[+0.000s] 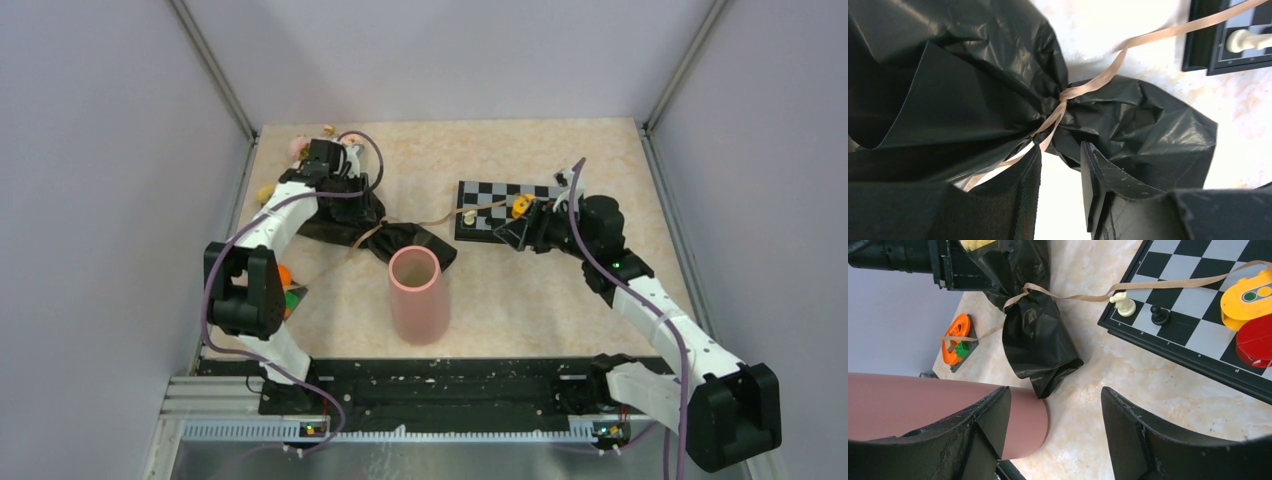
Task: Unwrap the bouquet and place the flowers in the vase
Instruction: Untie the ribbon from the wrapping paper.
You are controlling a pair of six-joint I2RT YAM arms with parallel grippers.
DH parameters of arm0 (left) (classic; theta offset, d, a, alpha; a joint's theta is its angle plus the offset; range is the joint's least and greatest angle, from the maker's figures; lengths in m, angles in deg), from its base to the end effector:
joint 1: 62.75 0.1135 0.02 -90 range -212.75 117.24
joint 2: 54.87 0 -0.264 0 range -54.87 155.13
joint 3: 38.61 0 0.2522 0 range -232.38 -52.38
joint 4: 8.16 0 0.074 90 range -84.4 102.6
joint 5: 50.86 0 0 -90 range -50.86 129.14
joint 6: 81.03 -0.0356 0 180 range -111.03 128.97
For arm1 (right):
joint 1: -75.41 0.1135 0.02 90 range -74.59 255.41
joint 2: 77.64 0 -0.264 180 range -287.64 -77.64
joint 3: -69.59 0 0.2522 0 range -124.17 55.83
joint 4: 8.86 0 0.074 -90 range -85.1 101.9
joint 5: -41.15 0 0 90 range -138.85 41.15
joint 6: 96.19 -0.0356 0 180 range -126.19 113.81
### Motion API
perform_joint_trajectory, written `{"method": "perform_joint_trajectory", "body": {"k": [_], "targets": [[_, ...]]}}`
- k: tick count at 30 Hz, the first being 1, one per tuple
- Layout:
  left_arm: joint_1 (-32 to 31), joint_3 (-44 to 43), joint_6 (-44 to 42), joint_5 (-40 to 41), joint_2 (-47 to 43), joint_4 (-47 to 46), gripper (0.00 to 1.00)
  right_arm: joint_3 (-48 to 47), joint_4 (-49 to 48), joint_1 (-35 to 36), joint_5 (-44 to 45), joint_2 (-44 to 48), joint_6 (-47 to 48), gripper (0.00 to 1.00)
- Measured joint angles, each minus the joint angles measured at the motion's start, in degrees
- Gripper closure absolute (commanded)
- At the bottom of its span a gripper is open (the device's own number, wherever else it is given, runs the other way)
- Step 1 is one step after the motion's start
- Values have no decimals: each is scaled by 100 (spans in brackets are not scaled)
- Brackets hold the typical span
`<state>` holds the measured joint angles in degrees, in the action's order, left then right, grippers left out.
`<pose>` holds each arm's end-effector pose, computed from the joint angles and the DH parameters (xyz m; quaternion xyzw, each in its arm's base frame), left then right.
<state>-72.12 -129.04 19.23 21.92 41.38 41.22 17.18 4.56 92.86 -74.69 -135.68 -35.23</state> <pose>0.3547 -0.0692 0.2617 0.0374 0.9438 -0.1912 0.2670 0.2162 0.0842 0.2781 -0.0490 0.8028 0.3905 0.4479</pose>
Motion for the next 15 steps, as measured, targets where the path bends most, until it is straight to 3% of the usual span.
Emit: {"method": "perform_joint_trajectory", "body": {"k": [15], "targets": [[-2,87,26,210,505,79,79,74,-81,0,-208,-9,151,32]]}}
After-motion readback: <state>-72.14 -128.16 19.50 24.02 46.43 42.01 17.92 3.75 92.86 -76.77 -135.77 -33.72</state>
